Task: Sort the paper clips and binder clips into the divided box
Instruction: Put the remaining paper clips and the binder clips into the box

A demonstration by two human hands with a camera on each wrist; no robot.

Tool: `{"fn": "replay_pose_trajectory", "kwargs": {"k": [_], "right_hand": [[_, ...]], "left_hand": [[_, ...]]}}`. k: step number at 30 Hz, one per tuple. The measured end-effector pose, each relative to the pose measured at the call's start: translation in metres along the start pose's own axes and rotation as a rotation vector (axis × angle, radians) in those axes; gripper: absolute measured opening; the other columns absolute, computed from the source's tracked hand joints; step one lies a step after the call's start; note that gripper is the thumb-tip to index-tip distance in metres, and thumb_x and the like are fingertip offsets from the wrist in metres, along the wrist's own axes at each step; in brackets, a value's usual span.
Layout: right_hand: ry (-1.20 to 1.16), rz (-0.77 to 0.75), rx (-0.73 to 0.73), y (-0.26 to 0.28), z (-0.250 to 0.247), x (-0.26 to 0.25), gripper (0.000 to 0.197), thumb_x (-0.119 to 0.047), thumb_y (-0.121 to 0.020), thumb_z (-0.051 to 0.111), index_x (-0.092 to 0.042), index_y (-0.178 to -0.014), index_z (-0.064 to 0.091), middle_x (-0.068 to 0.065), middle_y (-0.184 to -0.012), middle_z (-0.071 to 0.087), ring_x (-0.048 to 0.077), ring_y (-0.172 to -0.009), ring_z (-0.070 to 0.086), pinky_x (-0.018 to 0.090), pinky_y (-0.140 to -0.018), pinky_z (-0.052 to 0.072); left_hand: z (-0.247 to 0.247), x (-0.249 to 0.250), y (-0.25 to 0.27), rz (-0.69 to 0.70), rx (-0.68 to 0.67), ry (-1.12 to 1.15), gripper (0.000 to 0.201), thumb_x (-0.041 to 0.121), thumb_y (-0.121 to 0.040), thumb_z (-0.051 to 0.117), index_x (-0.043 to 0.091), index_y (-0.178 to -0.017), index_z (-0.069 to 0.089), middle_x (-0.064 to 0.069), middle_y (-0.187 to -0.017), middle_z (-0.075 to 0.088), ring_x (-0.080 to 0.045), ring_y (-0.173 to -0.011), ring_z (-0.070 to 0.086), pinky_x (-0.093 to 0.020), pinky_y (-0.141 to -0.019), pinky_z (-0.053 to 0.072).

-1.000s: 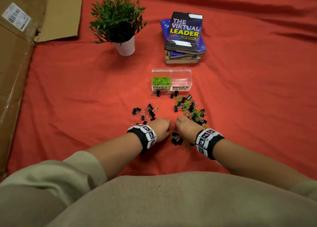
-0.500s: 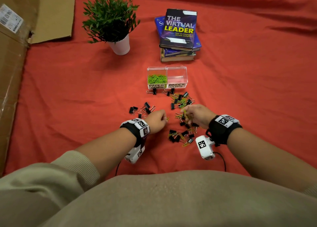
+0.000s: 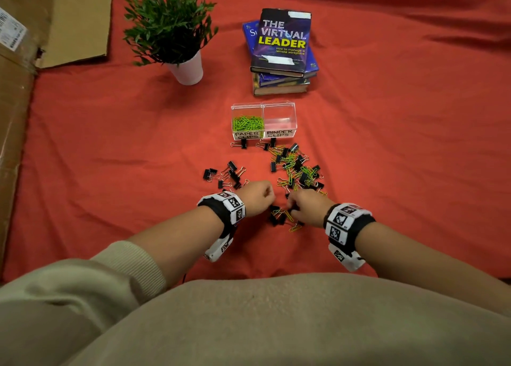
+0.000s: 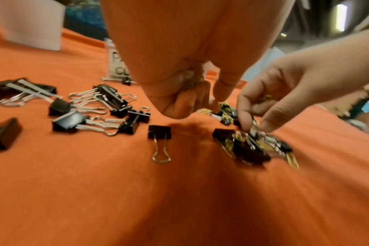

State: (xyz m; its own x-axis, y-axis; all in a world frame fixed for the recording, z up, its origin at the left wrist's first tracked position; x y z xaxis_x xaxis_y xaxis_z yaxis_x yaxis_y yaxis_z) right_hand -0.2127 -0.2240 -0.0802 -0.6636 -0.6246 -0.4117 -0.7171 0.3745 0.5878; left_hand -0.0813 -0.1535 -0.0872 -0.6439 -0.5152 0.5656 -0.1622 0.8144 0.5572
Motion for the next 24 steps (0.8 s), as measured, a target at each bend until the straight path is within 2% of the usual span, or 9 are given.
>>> {"fn": "replay_pose_trajectory", "kwargs": {"k": [2, 4, 7, 10, 15, 20, 24], "right_hand": [[0.129, -0.013, 0.019, 0.001, 0.007, -0.002, 0.017, -0.018, -0.084, 0.054, -0.014, -0.100, 0.058, 0.005, -0.105, 0.062, 0.024, -0.097, 0.060, 0.033, -0.077, 0.049], [0.192, -0.020, 0.046, 0.002, 0.011, -0.004, 0.021, -0.021, -0.084, 0.053, -0.011, -0.103, 0.055, 0.009, -0.110, 0.059, 0.027, -0.102, 0.057, 0.036, -0.079, 0.048], [0.241, -0.027, 0.072, 0.001, 0.014, -0.009, 0.028, -0.027, -0.086, 0.053, -0.008, -0.106, 0.053, 0.011, -0.112, 0.057, 0.029, -0.107, 0.054, 0.039, -0.083, 0.049], [0.268, -0.005, 0.088, -0.002, 0.015, -0.011, 0.031, -0.027, -0.088, 0.050, -0.005, -0.109, 0.053, 0.012, -0.114, 0.057, 0.030, -0.109, 0.053, 0.040, -0.084, 0.049], [0.255, 0.068, 0.098, -0.008, 0.007, -0.012, 0.026, -0.017, -0.090, 0.046, -0.003, -0.110, 0.055, 0.013, -0.113, 0.058, 0.031, -0.106, 0.056, 0.042, -0.084, 0.049], [0.143, 0.092, 0.184, -0.008, 0.001, -0.006, 0.025, -0.021, -0.088, 0.047, -0.006, -0.107, 0.054, 0.012, -0.114, 0.057, 0.030, -0.106, 0.055, 0.041, -0.082, 0.048], [0.183, 0.093, 0.174, -0.006, 0.007, -0.002, 0.029, -0.030, -0.089, 0.050, -0.007, -0.106, 0.054, 0.011, -0.114, 0.057, 0.030, -0.106, 0.056, 0.040, -0.082, 0.048]], "left_hand": [[0.009, 0.001, 0.000, 0.068, -0.031, -0.133, 0.012, 0.022, -0.089, 0.054, 0.016, -0.098, 0.058, -0.004, -0.088, 0.064, -0.024, -0.084, 0.060, -0.026, -0.070, 0.041], [0.014, -0.001, -0.001, 0.093, -0.043, -0.236, 0.016, 0.025, -0.089, 0.057, 0.017, -0.102, 0.056, -0.007, -0.100, 0.066, -0.028, -0.094, 0.061, -0.031, -0.076, 0.045], [0.013, -0.002, -0.002, 0.085, 0.003, -0.281, 0.021, 0.029, -0.090, 0.057, 0.015, -0.106, 0.055, -0.010, -0.107, 0.065, -0.030, -0.100, 0.060, -0.034, -0.080, 0.046], [0.005, -0.004, -0.003, 0.055, 0.082, -0.266, 0.018, 0.027, -0.091, 0.055, 0.014, -0.104, 0.055, -0.011, -0.107, 0.065, -0.032, -0.100, 0.061, -0.036, -0.081, 0.047], [-0.018, -0.011, -0.003, -0.014, 0.207, -0.219, 0.013, 0.019, -0.091, 0.050, 0.013, -0.102, 0.053, -0.009, -0.104, 0.065, -0.031, -0.097, 0.061, -0.036, -0.080, 0.047], [-0.018, -0.010, 0.006, 0.028, 0.138, -0.210, 0.015, 0.019, -0.085, 0.053, 0.018, -0.100, 0.056, -0.004, -0.092, 0.066, -0.028, -0.087, 0.063, -0.028, -0.068, 0.042], [-0.006, -0.008, 0.010, 0.073, 0.108, -0.365, 0.011, 0.029, -0.084, 0.054, 0.020, -0.089, 0.057, -0.004, -0.093, 0.067, -0.029, -0.090, 0.064, -0.032, -0.072, 0.048]]}}
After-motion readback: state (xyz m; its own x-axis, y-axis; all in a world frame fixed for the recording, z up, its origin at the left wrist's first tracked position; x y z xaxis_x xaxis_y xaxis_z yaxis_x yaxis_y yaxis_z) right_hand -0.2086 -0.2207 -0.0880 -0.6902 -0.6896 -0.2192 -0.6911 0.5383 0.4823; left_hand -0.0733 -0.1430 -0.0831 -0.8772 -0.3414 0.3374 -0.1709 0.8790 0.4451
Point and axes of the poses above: each hand's wrist, its own y-axis away from the middle knuckle, its own z-axis out of the palm, x = y × z, the point moved 4 cm from there along -y, towards the middle knuckle
